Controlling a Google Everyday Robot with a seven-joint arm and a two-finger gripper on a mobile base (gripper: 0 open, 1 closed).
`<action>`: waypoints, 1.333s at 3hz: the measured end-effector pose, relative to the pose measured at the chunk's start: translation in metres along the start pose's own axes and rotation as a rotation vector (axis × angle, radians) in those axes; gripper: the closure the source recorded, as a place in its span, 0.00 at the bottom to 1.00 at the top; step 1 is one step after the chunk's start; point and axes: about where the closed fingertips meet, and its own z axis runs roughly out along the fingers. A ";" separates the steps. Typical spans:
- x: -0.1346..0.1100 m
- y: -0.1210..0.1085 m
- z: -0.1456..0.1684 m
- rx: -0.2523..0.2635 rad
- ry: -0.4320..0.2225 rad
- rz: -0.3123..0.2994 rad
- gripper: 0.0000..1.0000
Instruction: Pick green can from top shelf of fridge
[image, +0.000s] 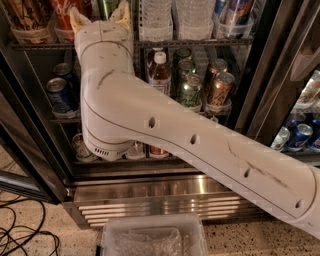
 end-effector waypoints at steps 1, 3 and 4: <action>0.019 -0.026 0.043 0.040 0.027 -0.011 0.39; 0.022 -0.032 0.062 0.041 0.034 -0.019 0.39; 0.025 -0.035 0.073 0.042 0.042 -0.023 0.39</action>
Offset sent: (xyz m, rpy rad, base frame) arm 0.0150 -0.0107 -0.0036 0.0155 -0.0013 -0.0276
